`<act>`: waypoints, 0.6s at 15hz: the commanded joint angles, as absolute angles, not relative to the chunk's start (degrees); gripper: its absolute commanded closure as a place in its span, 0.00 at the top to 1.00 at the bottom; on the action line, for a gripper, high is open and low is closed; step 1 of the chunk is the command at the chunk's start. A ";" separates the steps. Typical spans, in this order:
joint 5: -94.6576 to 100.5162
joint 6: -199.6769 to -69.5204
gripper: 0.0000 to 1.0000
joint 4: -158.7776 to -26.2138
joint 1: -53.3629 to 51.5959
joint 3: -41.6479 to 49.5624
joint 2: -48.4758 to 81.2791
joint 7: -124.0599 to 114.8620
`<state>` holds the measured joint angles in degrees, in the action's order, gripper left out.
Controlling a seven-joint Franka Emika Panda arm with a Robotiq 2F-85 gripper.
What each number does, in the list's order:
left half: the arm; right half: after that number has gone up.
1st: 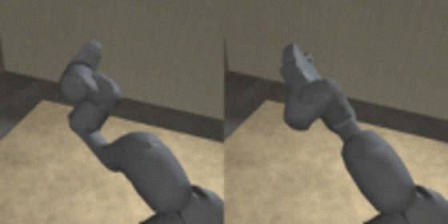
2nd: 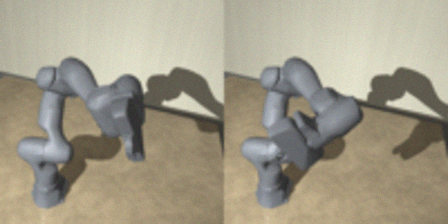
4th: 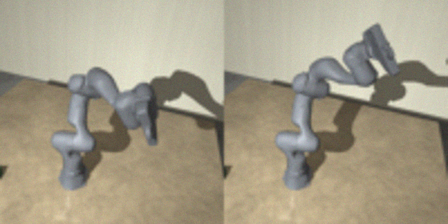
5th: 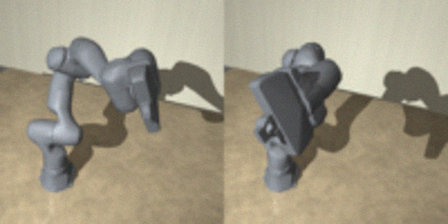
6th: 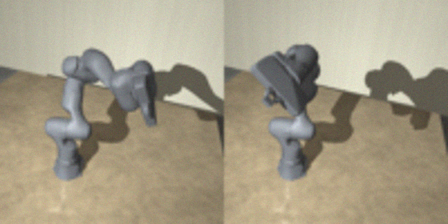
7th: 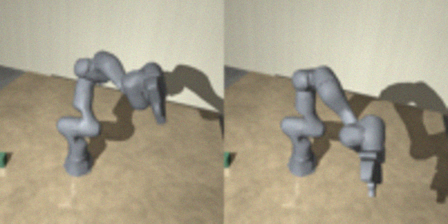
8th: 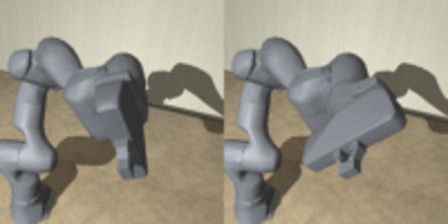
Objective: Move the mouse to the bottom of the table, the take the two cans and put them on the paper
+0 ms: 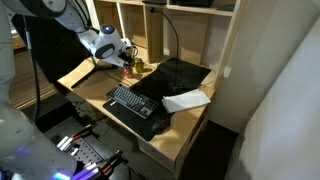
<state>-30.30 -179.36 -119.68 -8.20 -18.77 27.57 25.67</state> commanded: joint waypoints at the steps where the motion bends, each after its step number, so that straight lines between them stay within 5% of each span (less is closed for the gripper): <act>1: -28.48 -179.25 1.00 -117.74 -11.90 -13.73 30.10 23.88; 9: -28.57 -178.80 1.00 -114.42 -10.80 -16.19 33.41 25.37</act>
<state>-28.66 -179.42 -116.15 -11.28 -15.46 31.88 25.00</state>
